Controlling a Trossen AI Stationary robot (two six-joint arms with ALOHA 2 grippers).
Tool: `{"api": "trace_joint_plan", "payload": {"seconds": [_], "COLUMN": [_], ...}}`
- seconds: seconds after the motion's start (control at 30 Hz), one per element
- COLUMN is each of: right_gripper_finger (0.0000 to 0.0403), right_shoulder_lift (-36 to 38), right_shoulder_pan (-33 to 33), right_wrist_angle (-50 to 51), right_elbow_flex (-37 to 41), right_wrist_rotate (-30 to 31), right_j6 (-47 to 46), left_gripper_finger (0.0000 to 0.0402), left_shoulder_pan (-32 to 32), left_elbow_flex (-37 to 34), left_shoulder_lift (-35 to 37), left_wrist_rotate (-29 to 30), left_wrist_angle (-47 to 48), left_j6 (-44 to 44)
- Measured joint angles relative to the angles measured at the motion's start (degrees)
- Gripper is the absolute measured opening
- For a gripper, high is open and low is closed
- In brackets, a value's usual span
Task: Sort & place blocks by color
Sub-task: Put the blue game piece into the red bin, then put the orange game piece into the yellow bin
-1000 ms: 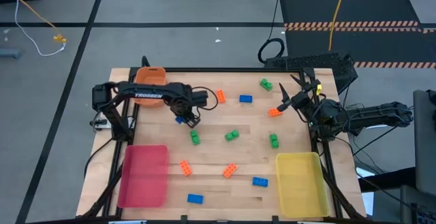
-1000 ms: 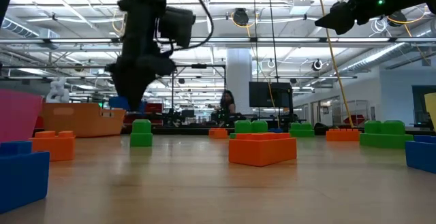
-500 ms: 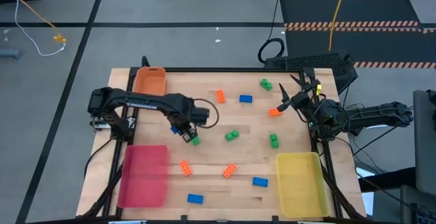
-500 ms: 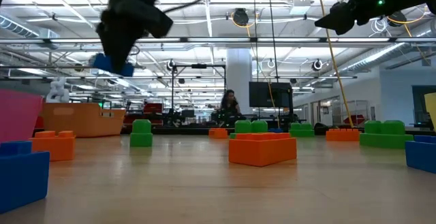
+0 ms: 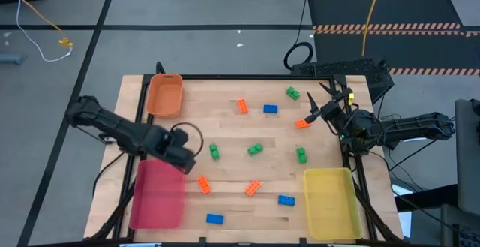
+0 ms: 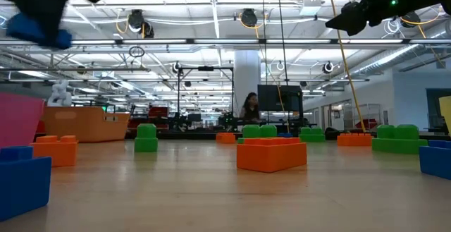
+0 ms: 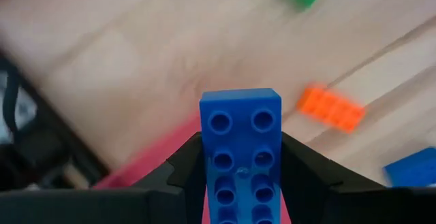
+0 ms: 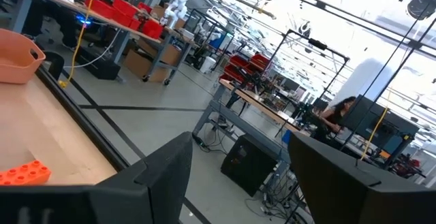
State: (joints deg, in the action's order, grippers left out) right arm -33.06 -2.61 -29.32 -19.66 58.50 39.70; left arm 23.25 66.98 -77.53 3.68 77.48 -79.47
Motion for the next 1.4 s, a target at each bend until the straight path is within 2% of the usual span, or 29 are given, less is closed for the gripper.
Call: {"api": "trace_joint_plan", "payload": {"seconds": [0.17,0.4,0.63,0.8,1.03,1.23,1.3,1.4], "right_gripper_finger": [0.024,0.024,0.024,0.024,0.024,0.024,0.024,0.024], "right_shoulder_lift": [-0.02,0.0,0.0,0.0,0.0,-0.04,-0.61,-2.03], "right_shoulder_pan": [0.0,0.0,0.0,0.0,0.0,0.02,0.02,0.82], "right_wrist_angle": [-1.59,-5.62,-5.66,-5.66,-7.33,-6.92,-5.29,-2.3], "right_elbow_flex": [0.0,0.0,0.0,0.0,0.0,0.0,0.0,0.0], "right_wrist_rotate": [-0.02,-0.2,-0.22,-0.24,-0.26,-0.26,-0.53,-3.26], "right_j6": [0.32,2.01,2.88,3.0,5.08,4.42,2.21,-2.08], "left_gripper_finger": [0.0141,0.0148,0.0238,0.0288,0.0309,0.0289,0.0279,0.0263], "left_shoulder_pan": [4.99,7.66,7.94,5.51,-2.08,-10.48,-14.22,-19.62], "left_elbow_flex": [-5.42,-9.32,-12.1,-12.03,-5.75,-0.24,-0.18,-0.73], "left_shoulder_lift": [-0.01,-0.01,-0.01,-0.01,-0.01,-0.01,-0.01,-0.26], "left_wrist_rotate": [-3.68,-5.27,-5.71,-5.87,-4.03,10.65,12.67,12.73], "left_wrist_angle": [-5.24,-7.88,-7.22,-7.04,-7.06,-9.04,-13.0,-19.59], "left_j6": [-4.91,-6.62,-6.39,-3.89,8.88,23.82,29.37,38.39]}}
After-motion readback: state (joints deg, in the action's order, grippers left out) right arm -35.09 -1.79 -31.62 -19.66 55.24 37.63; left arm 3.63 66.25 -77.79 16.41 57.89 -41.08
